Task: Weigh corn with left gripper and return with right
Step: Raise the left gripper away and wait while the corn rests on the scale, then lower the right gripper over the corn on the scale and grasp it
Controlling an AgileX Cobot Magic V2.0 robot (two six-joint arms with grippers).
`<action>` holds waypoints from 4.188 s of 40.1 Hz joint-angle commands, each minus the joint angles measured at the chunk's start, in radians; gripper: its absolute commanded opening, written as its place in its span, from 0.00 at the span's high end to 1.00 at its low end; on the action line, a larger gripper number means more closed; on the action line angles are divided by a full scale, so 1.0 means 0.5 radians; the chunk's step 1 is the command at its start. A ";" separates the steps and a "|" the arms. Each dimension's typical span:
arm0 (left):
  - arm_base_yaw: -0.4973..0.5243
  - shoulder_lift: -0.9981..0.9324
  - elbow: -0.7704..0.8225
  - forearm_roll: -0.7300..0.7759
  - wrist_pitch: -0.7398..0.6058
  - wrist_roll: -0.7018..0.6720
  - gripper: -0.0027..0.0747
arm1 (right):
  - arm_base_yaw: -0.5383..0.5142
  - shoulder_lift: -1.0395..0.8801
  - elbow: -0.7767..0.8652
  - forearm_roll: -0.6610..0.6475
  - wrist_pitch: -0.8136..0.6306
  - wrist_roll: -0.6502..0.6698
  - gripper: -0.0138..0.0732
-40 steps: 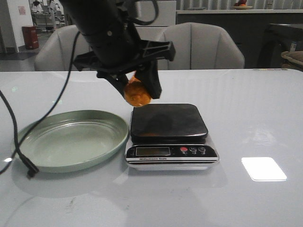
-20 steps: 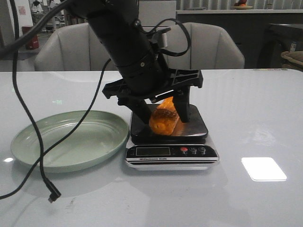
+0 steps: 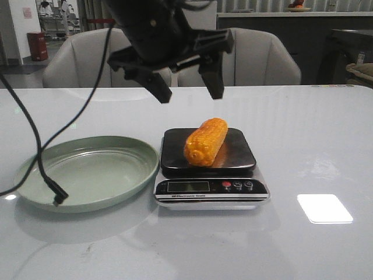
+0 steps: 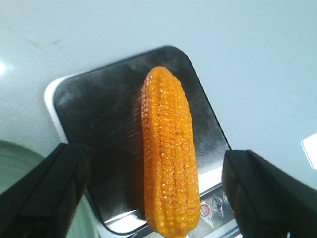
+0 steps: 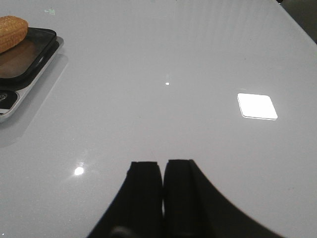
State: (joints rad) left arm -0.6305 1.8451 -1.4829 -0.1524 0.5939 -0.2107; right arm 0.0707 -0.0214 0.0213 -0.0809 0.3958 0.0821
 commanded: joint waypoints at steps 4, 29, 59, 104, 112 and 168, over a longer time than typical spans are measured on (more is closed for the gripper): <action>0.098 -0.399 0.163 0.066 -0.130 -0.014 0.18 | -0.005 -0.017 0.019 -0.029 -0.110 -0.009 0.64; 0.222 -2.194 1.506 0.305 -0.340 -0.014 0.18 | -0.005 -0.017 0.019 -0.029 -0.110 -0.009 0.64; 0.222 -3.638 2.057 0.365 0.031 0.204 0.81 | -0.005 -0.017 0.019 -0.029 -0.110 -0.009 0.64; 0.222 -3.638 2.067 0.356 -0.009 0.204 0.82 | -0.003 0.739 -0.455 -0.209 -1.091 0.194 0.64; 0.222 -3.638 2.067 0.356 -0.009 0.204 0.82 | -0.003 1.163 -0.727 -0.209 -0.970 0.452 0.64; 0.222 -3.638 2.067 0.356 -0.013 0.204 0.82 | 0.911 2.652 -2.168 0.009 0.196 0.726 0.14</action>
State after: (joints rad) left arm -0.5199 0.0124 -0.4263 0.0328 0.6663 -0.1054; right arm 0.5142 1.2460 -0.9365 -0.0674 0.4662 0.4092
